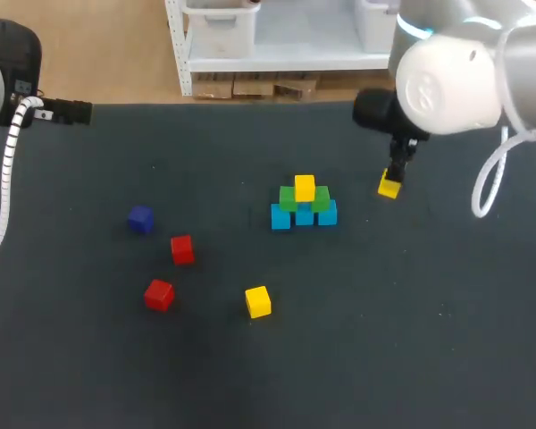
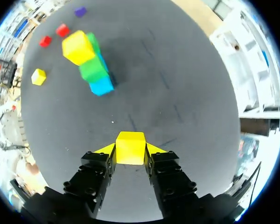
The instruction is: Place the blue cubes, place green cubes on the blue cubes, place the yellow cubes on the green cubes, then place the red cubes on the yellow cubes, and place purple cube on the red cubes.
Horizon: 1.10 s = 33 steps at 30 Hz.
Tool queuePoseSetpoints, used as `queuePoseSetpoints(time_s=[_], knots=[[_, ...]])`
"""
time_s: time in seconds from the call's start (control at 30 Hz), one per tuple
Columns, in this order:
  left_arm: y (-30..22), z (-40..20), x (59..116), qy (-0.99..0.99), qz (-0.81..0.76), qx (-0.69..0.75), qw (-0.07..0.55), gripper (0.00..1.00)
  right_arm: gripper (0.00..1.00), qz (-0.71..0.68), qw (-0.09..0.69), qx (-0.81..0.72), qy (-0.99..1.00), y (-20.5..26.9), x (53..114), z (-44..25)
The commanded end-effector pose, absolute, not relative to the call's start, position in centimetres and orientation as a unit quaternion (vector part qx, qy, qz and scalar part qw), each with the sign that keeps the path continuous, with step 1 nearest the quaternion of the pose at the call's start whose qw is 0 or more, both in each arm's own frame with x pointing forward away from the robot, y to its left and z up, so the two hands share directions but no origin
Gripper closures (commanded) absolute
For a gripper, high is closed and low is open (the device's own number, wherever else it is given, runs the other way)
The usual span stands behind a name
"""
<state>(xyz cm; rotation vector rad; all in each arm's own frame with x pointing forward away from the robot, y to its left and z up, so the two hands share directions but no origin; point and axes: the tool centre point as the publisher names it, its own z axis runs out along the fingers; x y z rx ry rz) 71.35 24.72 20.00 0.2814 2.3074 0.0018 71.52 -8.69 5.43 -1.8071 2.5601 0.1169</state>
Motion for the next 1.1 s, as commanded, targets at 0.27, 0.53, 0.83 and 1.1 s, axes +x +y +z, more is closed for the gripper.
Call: queuePoseSetpoints(time_s=[0.27,0.53,0.83,1.1], knots=[[24.9,20.0,71.4,0.911,-0.002,0.113,0.396,0.00,1.00,0.021,0.049,-0.652,0.757,-3.7,70.0,12.1],[24.9,20.0,71.4,0.911,-0.002,0.113,0.396,0.00,0.97,0.019,0.036,-0.683,0.730,-0.5,69.3,11.5],[24.9,20.0,71.4,0.911,-0.002,0.113,0.396,0.00,1.00,0.024,0.012,-0.692,0.722,0.6,69.7,9.7],[24.9,20.0,71.4,0.911,-0.002,0.113,0.396,0.00,1.00,0.025,-0.002,-0.693,0.720,1.1,70.1,8.5]])
